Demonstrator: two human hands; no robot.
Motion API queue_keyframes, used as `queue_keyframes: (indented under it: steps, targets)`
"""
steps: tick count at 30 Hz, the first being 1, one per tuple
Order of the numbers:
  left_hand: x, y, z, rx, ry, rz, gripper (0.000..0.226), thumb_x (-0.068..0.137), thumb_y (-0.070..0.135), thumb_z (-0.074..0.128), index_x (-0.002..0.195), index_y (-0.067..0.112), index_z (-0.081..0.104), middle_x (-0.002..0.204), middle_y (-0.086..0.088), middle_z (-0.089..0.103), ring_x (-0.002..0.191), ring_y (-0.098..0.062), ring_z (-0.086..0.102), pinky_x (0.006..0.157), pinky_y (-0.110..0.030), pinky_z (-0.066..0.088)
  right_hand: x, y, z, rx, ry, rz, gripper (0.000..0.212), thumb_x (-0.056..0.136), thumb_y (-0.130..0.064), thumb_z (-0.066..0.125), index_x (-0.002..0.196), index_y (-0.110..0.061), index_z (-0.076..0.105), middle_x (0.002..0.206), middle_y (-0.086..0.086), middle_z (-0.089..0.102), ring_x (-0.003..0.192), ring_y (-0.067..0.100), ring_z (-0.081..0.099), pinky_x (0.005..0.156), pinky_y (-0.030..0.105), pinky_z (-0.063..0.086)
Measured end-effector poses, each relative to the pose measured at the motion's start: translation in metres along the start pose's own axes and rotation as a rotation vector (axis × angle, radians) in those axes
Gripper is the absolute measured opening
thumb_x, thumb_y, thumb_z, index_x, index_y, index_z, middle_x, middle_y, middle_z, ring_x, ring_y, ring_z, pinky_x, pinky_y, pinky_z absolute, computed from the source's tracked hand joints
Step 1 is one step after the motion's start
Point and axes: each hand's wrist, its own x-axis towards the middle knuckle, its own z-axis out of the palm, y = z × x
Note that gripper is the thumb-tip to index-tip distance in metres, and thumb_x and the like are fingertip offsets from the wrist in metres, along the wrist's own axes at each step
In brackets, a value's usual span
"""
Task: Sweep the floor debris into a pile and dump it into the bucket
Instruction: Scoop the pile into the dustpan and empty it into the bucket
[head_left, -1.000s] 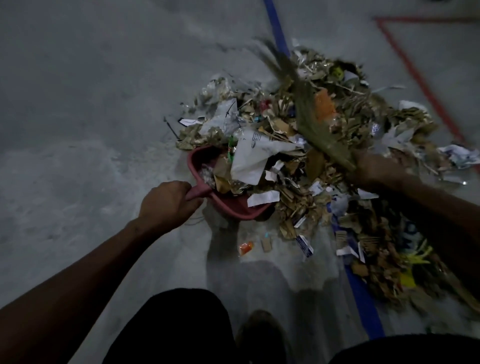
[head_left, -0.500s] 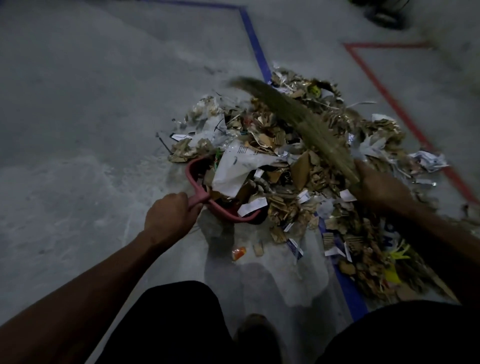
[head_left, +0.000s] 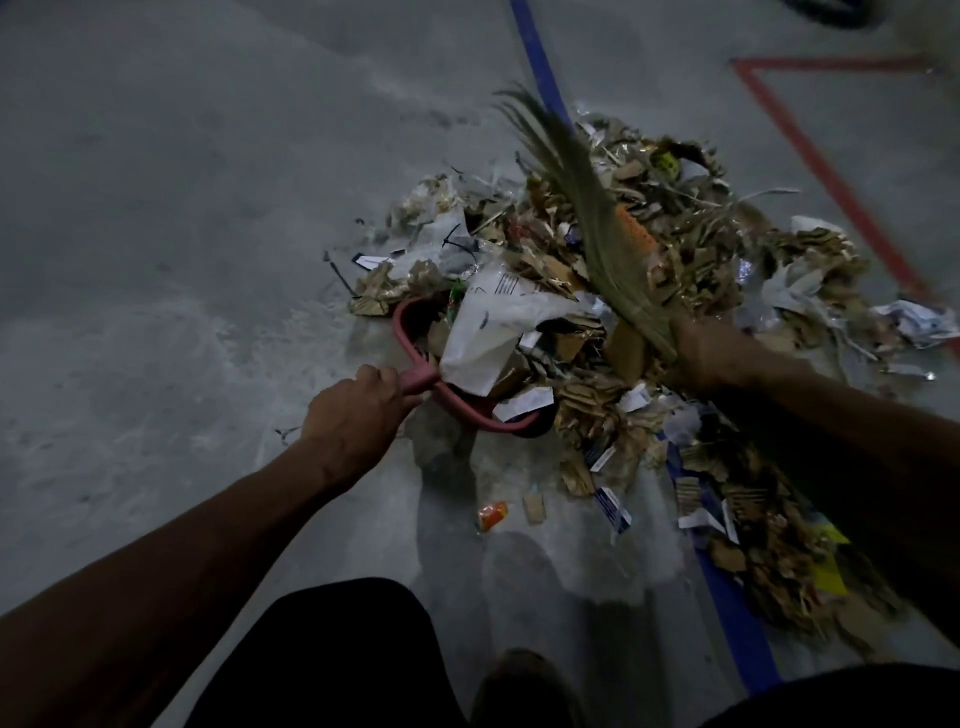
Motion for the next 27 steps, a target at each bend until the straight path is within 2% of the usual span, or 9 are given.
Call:
queue_keyframes:
  steps: [3, 7, 10, 14, 17, 19, 22, 25, 27]
  targets:
    - [0.011, 0.012, -0.002, -0.038, -0.010, 0.006, 0.051, 0.097, 0.055, 0.030, 0.110, 0.009, 0.051, 0.105, -0.012, 0.058, 0.084, -0.031, 0.063, 0.055, -0.033, 0.032, -0.008, -0.003, 0.003, 0.018, -0.065, -0.016, 0.047, 0.083, -0.022, 0.070, 0.120, -0.006, 0.044, 0.099, 0.017, 0.061, 0.076, 0.027, 0.054, 0.064, 0.031, 0.041]
    - [0.028, 0.024, -0.005, -0.124, -0.017, 0.006, 0.047, 0.098, 0.051, 0.036, 0.110, 0.009, 0.052, 0.108, -0.013, 0.059, 0.089, -0.032, 0.062, 0.059, -0.032, 0.034, -0.022, -0.015, 0.005, -0.031, -0.065, -0.037, 0.041, 0.083, -0.023, 0.066, 0.116, -0.011, 0.045, 0.105, 0.018, 0.059, 0.084, 0.030, 0.055, 0.070, 0.035, 0.047]
    - [0.031, 0.027, -0.002, -0.161, -0.001, 0.013, 0.047, 0.098, 0.051, 0.037, 0.109, 0.008, 0.053, 0.106, -0.014, 0.060, 0.088, -0.034, 0.062, 0.059, -0.032, 0.035, -0.031, -0.022, 0.009, -0.058, -0.060, -0.051, 0.043, 0.087, -0.025, 0.063, 0.121, -0.009, 0.042, 0.095, 0.013, 0.058, 0.077, 0.026, 0.051, 0.064, 0.031, 0.042]
    - [0.031, 0.030, -0.003, -0.191, 0.014, 0.000, 0.048, 0.099, 0.050, 0.037, 0.109, 0.007, 0.055, 0.106, -0.016, 0.061, 0.089, -0.035, 0.061, 0.061, -0.032, 0.035, -0.048, -0.030, 0.013, -0.007, -0.027, -0.087, 0.055, 0.088, -0.029, 0.065, 0.131, -0.006, 0.040, 0.095, 0.014, 0.062, 0.078, 0.028, 0.056, 0.063, 0.034, 0.044]
    - [0.028, 0.030, -0.006, -0.250, -0.002, -0.001, 0.047, 0.098, 0.048, 0.039, 0.105, 0.005, 0.057, 0.102, -0.018, 0.061, 0.089, -0.036, 0.060, 0.063, -0.032, 0.032, -0.067, -0.027, 0.010, 0.001, 0.036, -0.048, 0.067, 0.090, -0.028, 0.063, 0.146, -0.010, 0.032, 0.109, 0.021, 0.063, 0.090, 0.034, 0.062, 0.065, 0.032, 0.044]
    - [0.027, 0.027, -0.004, -0.354, -0.065, -0.088, 0.048, 0.095, 0.053, 0.044, 0.090, 0.006, 0.056, 0.093, -0.017, 0.062, 0.086, -0.034, 0.060, 0.062, -0.030, 0.032, -0.078, -0.020, 0.002, 0.009, 0.095, -0.007, 0.074, 0.091, -0.026, 0.063, 0.153, -0.013, 0.024, 0.110, 0.021, 0.064, 0.083, 0.030, 0.060, 0.063, 0.031, 0.044]
    - [0.028, 0.017, -0.004, -0.592, -0.193, -0.319, 0.057, 0.085, 0.063, 0.055, 0.067, 0.009, 0.049, 0.068, -0.007, 0.056, 0.070, -0.027, 0.057, 0.052, -0.029, 0.035, -0.078, -0.010, -0.018, 0.065, 0.169, 0.046, 0.073, 0.091, -0.028, 0.064, 0.153, -0.017, 0.027, 0.094, 0.018, 0.064, 0.066, 0.023, 0.050, 0.057, 0.027, 0.037]
    - [0.023, 0.009, -0.006, -0.818, -0.198, -0.456, 0.057, 0.078, 0.061, 0.065, 0.063, 0.006, 0.062, 0.059, -0.008, 0.064, 0.050, -0.018, 0.060, 0.046, -0.024, 0.042, -0.061, -0.011, -0.041, 0.188, 0.222, 0.042, 0.058, 0.091, -0.023, 0.065, 0.143, -0.020, 0.039, 0.075, 0.007, 0.055, 0.053, 0.015, 0.047, 0.048, 0.022, 0.031]
    - [0.017, 0.002, -0.007, -0.974, -0.213, -0.544, 0.052, 0.077, 0.054, 0.071, 0.063, 0.004, 0.064, 0.059, -0.010, 0.065, 0.040, -0.014, 0.052, 0.040, -0.020, 0.035, -0.042, -0.012, -0.049, 0.178, 0.275, 0.000, 0.048, 0.088, -0.024, 0.065, 0.132, -0.018, 0.046, 0.086, 0.014, 0.063, 0.063, 0.025, 0.054, 0.056, 0.027, 0.037]
